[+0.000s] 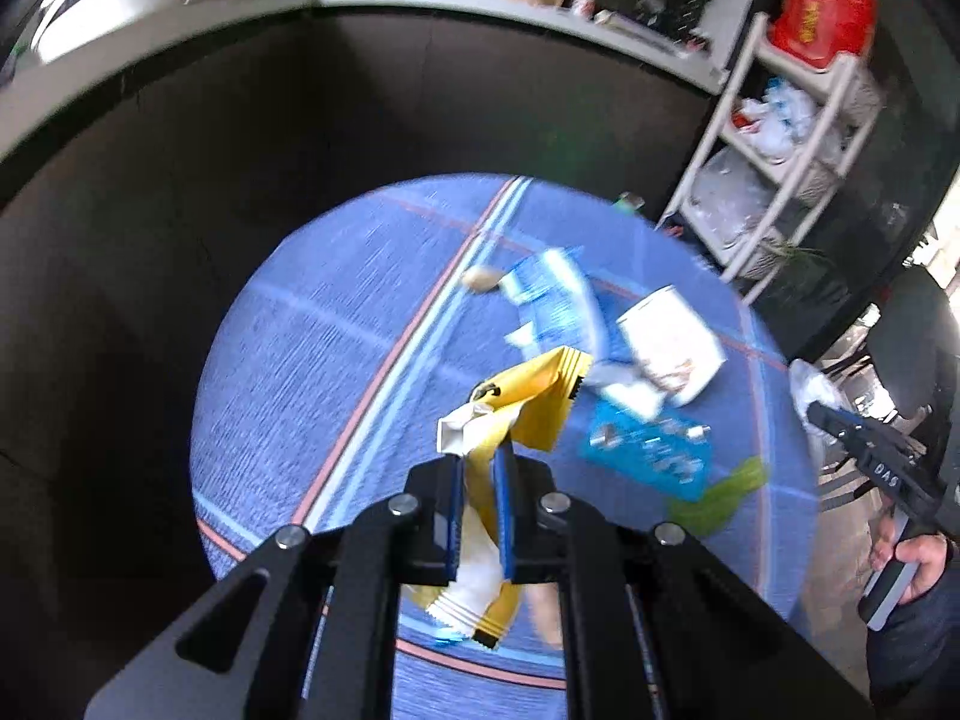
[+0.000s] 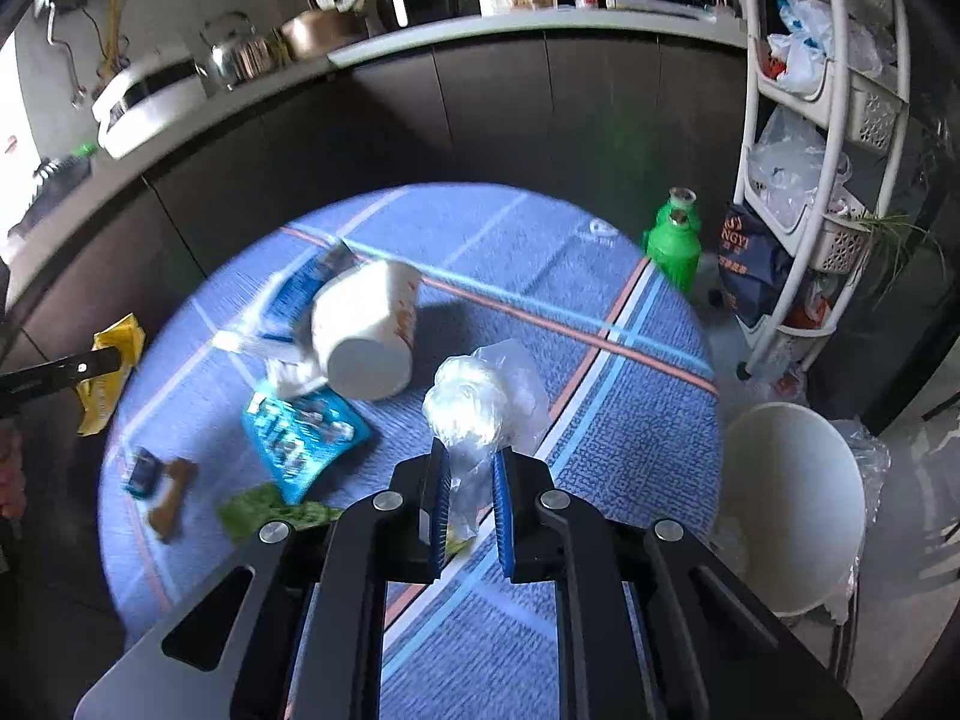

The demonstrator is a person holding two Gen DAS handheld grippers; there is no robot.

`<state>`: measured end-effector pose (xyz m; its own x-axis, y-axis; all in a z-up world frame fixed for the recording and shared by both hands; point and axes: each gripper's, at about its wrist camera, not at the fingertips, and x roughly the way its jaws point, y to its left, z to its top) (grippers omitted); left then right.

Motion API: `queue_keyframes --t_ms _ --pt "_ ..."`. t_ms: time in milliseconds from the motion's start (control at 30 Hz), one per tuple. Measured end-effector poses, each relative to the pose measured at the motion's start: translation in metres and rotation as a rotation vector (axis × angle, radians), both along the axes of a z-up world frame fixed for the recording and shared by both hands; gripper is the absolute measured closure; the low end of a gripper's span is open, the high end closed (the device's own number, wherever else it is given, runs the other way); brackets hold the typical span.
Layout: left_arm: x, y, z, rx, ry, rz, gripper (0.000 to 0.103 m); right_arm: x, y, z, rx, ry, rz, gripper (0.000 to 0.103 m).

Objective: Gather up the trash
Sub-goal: 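Grasp the yellow snack wrapper with the left gripper while the right gripper grasps the clear plastic bag, then carry both items to the white bucket while the left gripper opens, dropping the wrapper inside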

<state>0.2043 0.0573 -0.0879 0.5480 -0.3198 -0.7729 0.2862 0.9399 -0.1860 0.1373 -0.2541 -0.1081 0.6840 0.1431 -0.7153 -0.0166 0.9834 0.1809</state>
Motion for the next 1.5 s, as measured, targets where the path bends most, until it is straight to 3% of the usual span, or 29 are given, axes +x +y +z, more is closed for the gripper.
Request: queue_keyframes --t_ms 333,600,1167,1500 --pt "-0.044 -0.078 0.060 -0.059 -0.086 -0.167 0.093 -0.052 -0.015 0.042 0.023 -0.113 -0.010 0.091" --pt "-0.070 -0.153 0.077 -0.089 -0.108 -0.310 0.093 -0.085 -0.056 0.048 0.045 -0.148 -0.101 0.091" --pt "-0.069 -0.323 0.041 -0.156 0.041 -0.578 0.093 -0.130 -0.160 0.001 0.061 -0.087 -0.342 0.091" --pt "-0.049 -0.408 -0.009 -0.144 0.136 -0.634 0.093 -0.129 -0.199 -0.048 0.109 -0.015 -0.404 0.091"
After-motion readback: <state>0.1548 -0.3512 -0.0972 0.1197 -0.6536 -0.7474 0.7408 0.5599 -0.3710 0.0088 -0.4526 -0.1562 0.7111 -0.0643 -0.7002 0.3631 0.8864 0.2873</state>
